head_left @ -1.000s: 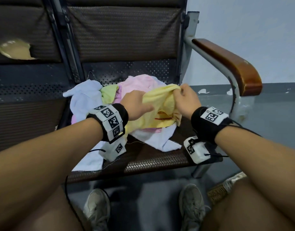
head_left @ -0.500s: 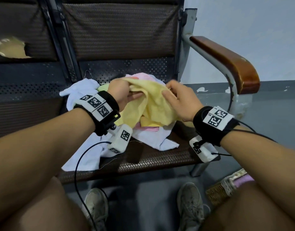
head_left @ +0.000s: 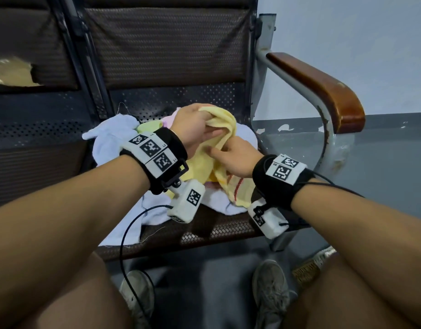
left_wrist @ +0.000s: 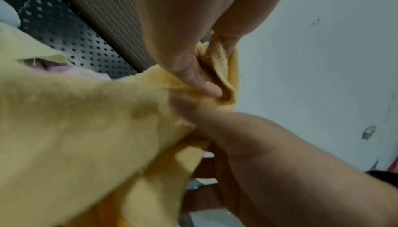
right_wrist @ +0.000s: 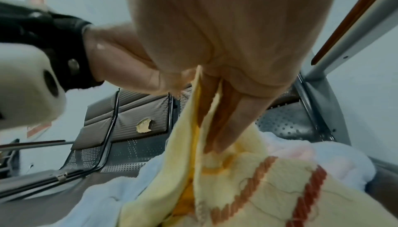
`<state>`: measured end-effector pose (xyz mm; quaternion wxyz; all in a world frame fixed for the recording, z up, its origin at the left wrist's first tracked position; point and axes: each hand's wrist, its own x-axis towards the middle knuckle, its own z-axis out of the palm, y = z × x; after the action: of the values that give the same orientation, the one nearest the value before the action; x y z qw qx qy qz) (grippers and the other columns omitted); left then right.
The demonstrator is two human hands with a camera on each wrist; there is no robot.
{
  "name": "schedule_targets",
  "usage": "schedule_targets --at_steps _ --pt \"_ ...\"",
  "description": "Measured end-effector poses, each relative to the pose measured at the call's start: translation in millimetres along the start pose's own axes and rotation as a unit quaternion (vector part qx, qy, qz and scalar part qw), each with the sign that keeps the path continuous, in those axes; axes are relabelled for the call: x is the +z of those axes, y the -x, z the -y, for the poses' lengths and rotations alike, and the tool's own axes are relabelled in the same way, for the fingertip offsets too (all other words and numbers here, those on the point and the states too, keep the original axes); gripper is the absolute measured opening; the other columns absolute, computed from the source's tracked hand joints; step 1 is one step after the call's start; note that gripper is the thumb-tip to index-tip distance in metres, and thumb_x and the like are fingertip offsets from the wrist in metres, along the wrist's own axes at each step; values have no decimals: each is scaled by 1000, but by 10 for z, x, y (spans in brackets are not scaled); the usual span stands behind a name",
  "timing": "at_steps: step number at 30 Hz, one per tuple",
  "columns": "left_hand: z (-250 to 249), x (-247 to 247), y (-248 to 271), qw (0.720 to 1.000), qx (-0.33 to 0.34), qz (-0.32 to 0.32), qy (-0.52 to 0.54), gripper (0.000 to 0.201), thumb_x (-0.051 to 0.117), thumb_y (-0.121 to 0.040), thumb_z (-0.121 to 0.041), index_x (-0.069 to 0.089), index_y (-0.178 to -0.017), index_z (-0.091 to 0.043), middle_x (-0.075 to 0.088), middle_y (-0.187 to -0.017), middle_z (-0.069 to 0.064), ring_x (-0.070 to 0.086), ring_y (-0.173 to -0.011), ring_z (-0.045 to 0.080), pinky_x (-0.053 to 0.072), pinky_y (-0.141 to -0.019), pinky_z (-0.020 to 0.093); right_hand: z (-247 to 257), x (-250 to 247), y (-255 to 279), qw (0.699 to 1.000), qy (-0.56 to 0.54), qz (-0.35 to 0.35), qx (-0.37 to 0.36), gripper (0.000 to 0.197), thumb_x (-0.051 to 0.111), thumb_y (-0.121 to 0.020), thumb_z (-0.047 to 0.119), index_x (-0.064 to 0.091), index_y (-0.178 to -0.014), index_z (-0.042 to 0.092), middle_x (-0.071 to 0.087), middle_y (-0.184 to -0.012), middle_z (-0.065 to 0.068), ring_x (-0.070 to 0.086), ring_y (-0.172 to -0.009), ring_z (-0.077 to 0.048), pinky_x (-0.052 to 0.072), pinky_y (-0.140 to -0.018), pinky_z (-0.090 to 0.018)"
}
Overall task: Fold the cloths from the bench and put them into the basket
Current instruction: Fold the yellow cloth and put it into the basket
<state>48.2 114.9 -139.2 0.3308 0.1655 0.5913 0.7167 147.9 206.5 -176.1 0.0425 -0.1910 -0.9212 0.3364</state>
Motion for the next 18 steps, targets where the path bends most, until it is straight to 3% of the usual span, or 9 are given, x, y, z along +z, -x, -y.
schedule_targets --at_steps 3,5,8,10,13,15,18 --pt "-46 -177 -47 999 24 -43 -20 22 47 -99 -3 65 -111 -6 72 -95 12 71 -82 24 61 -76 30 -123 -1 -83 999 7 -14 51 46 45 -102 30 42 -59 16 48 -61 -2 46 -59 -21 39 -62 -32" --pt "-23 -286 -73 993 44 -81 -78 25 47 -96 1 67 -106 -10 72 -98 12 73 -83 24 62 -75 34 -203 -52 -129 990 -98 -66 78 41 45 -102 20 44 -62 15 45 -63 -4 44 -62 -21 37 -62 -32" --pt "63 -388 -78 963 87 -128 -222 29 45 -92 5 67 -101 -12 72 -99 14 75 -77 24 63 -69 37 -143 -151 -178 921 -349 -143 97 28 43 -99 11 66 -84 5 58 -84 -11 52 -78 -21 44 -74 -36" --pt "88 -404 -86 955 90 -131 -252 28 43 -93 1 66 -102 -12 75 -89 12 75 -68 20 62 -64 35 -63 -176 -199 895 -402 -167 97 33 40 -96 13 71 -93 2 65 -88 -7 58 -83 -19 49 -79 -36" --pt "62 -353 -103 974 79 -104 -186 30 36 -95 1 61 -110 -8 74 -74 14 71 -60 21 60 -60 32 -13 -279 -185 916 -331 -217 57 29 48 -91 32 62 -69 18 62 -66 10 60 -66 -10 49 -68 -30" --pt "38 -319 -104 983 90 -90 -133 36 31 -95 4 62 -108 -7 72 -70 13 70 -60 22 60 -60 32 -88 -382 -141 948 -229 -222 -5 26 64 -87 43 68 -77 19 70 -72 7 67 -70 -9 53 -68 -25" --pt "4 -362 -129 984 86 -132 -87 36 33 -95 3 66 -106 -9 72 -91 15 73 -73 23 58 -60 28 -304 -423 -58 991 -37 -124 -47 34 76 -79 51 66 -74 19 66 -70 1 61 -64 -11 48 -60 -25"
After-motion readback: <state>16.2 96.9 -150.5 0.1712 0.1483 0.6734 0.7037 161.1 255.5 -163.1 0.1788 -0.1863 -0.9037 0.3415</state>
